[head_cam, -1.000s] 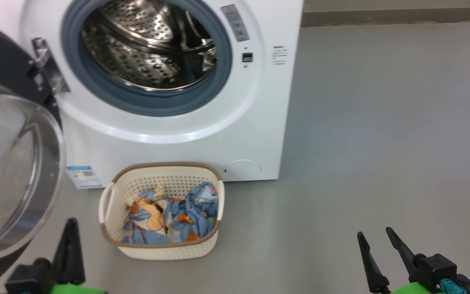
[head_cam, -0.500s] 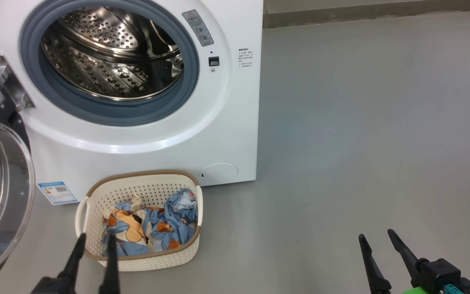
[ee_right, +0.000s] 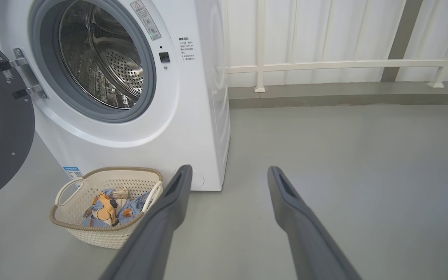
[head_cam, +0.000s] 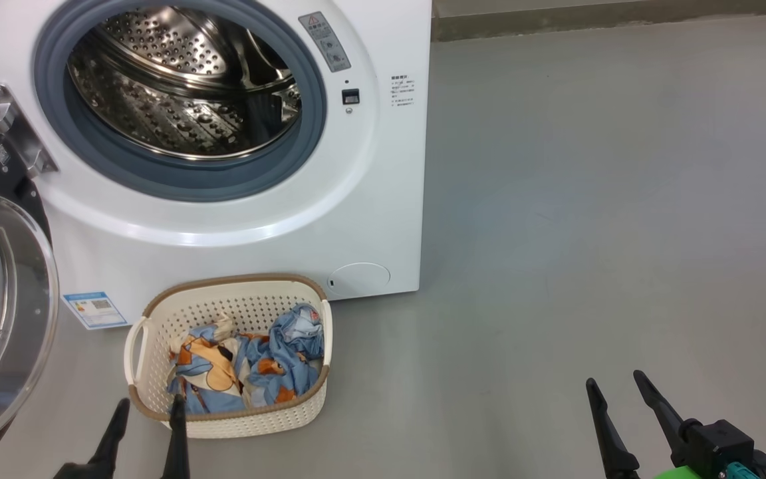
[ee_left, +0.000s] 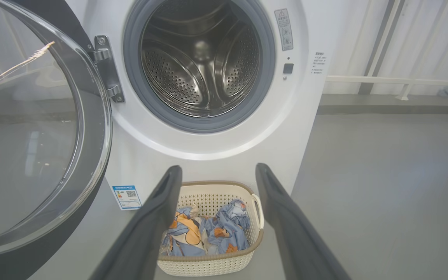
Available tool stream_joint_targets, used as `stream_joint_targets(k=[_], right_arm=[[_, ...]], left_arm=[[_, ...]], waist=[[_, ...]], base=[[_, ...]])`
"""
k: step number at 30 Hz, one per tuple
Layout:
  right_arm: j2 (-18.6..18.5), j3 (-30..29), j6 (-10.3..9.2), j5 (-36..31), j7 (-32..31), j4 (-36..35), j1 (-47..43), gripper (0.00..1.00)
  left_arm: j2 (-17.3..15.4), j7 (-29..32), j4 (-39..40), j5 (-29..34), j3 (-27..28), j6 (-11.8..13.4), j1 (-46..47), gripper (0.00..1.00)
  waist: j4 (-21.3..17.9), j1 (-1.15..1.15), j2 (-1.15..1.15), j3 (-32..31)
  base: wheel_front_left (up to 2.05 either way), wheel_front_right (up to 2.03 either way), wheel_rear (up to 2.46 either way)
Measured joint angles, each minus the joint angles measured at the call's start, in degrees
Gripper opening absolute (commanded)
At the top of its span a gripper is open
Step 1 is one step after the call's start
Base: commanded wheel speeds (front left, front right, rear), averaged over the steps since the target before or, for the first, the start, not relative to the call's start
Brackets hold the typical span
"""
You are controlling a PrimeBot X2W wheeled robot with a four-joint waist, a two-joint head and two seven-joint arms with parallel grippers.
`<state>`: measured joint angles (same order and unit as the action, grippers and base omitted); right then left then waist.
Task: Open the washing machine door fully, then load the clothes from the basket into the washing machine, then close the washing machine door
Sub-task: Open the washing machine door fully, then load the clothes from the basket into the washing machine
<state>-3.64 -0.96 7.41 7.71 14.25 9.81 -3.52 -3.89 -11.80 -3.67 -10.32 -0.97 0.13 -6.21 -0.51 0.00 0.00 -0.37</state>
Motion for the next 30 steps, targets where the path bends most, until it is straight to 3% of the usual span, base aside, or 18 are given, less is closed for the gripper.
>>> stream_joint_targets(k=[30], right_arm=[[0.14,-0.11,0.00,-0.09,0.00,-0.23,-0.01,1.00]], left_arm=[[-0.44,0.12,-2.60,-0.67,-0.37,1.65,-1.08,1.00]], waist=[[1.84,0.00,0.00,0.19]], base=[[0.00,0.00,0.00]])
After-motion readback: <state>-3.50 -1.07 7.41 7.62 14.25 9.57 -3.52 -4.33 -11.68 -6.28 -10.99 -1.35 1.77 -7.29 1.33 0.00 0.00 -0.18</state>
